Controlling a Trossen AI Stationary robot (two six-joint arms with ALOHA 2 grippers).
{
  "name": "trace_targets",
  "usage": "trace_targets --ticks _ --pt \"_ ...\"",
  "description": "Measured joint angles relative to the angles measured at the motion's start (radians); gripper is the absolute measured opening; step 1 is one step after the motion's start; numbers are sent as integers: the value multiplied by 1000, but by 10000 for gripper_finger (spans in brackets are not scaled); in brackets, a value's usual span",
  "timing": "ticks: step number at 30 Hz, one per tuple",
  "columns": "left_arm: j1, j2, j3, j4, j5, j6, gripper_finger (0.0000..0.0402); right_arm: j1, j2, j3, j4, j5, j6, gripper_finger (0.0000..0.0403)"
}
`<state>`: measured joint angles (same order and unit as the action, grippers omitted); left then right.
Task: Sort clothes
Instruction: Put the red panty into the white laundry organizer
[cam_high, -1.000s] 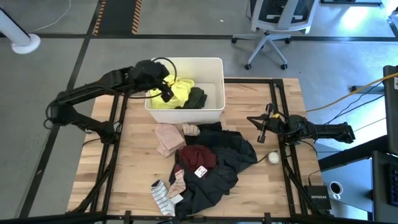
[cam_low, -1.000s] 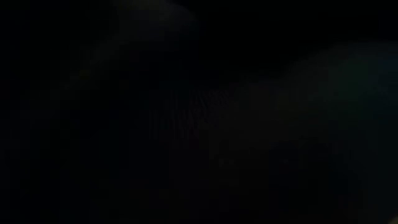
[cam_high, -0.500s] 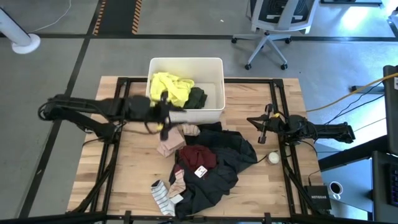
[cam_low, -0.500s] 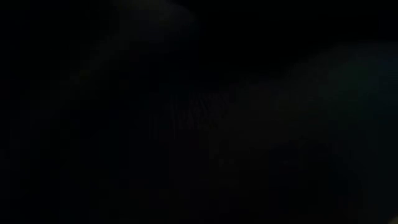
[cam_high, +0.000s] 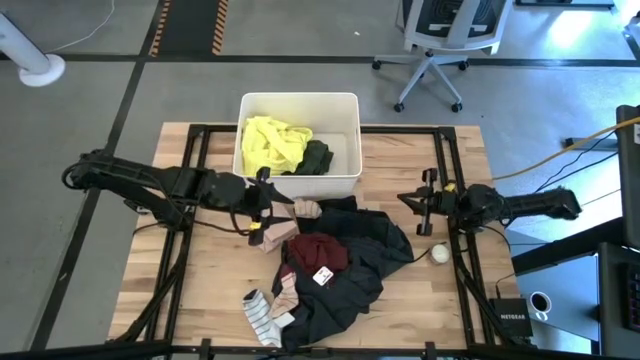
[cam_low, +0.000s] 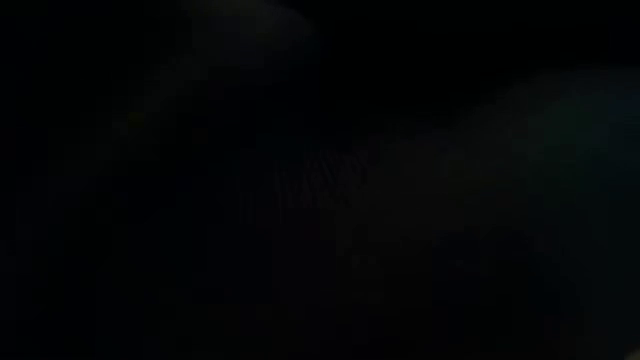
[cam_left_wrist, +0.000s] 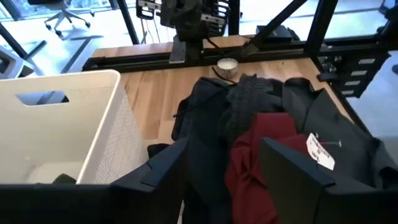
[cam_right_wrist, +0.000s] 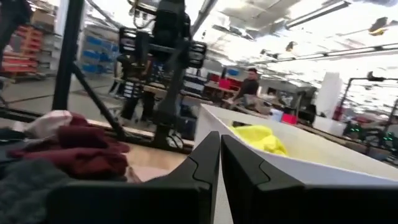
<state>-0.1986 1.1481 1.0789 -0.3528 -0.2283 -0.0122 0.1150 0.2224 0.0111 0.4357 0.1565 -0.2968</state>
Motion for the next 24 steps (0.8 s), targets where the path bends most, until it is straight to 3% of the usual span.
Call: trace_targets --ticks 8,13,18,24 --pt "0 0 -4 0 0 -38 186 240 288 107 17 313 -46 33" --pt "0 0 -5 -3 -1 -34 186 360 445 251 8 493 -197 33" --pt "0 0 -5 -3 -1 -36 186 429 570 456 -37 589 -392 33" --pt "0 1 -5 17 -2 15 186 429 714 698 -97 594 -591 33"
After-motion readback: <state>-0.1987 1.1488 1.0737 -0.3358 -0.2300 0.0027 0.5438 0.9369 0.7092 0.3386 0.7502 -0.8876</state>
